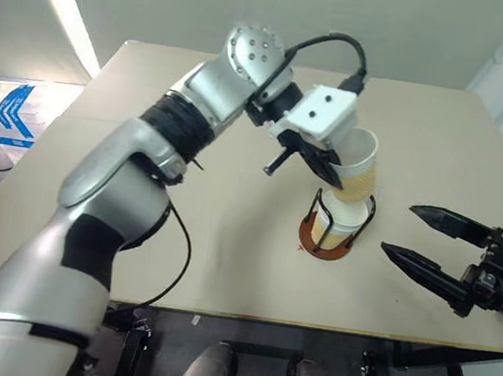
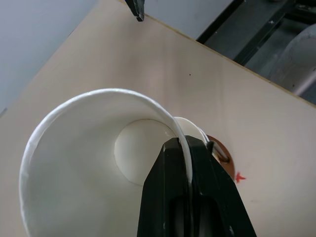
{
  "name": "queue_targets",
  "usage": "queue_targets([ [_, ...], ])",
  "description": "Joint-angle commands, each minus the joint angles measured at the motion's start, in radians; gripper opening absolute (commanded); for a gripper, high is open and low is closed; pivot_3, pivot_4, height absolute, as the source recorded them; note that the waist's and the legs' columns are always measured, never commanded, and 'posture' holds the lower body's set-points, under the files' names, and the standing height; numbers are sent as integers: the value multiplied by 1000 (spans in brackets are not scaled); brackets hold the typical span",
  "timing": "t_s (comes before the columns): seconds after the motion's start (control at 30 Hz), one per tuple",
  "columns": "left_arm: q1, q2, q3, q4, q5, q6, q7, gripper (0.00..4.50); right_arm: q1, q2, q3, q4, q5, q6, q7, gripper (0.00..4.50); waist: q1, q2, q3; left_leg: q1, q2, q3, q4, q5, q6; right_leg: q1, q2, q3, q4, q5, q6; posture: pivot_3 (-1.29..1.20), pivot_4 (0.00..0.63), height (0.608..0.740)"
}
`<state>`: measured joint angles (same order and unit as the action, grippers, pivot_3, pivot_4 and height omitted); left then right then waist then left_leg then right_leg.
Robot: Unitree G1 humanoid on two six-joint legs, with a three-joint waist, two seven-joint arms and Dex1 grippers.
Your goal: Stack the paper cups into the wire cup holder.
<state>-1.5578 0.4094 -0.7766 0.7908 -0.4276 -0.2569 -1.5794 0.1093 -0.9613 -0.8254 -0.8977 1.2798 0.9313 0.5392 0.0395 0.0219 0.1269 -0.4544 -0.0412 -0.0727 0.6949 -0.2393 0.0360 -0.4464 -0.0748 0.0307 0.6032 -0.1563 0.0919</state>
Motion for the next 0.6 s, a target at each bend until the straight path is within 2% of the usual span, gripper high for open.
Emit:
queue_targets([
  [0.03,-38,-2,-18,13,-6,-44,-35,35,32,-18,-67,-27,49,-37,-36,3725,0,0,0,0,0,0,1,-1,0,0,0,0,0,0,1,0,150,740],
  [0.33,-13,4,-96,-26,-28,-60,-35,35,85,-59,-87,-21,80,-80,-67,3725,6,0,0,0,0,1,3,-5,1,1,0,0,-1,-2,3,0,150,740],
  [0.47,-15,-28,-81,-21,-8,-63,-35,35,102,-69,-90,-18,84,-89,-68,3725,12,0,0,0,0,1,4,-6,1,2,0,0,-2,-2,3,0,150,740],
  [0.6,-31,-62,-57,7,5,-63,-35,864,119,-75,-94,-18,83,-97,-68,3725,15,0,0,0,0,2,4,-6,1,2,0,0,-3,-2,3,0,150,740],
])
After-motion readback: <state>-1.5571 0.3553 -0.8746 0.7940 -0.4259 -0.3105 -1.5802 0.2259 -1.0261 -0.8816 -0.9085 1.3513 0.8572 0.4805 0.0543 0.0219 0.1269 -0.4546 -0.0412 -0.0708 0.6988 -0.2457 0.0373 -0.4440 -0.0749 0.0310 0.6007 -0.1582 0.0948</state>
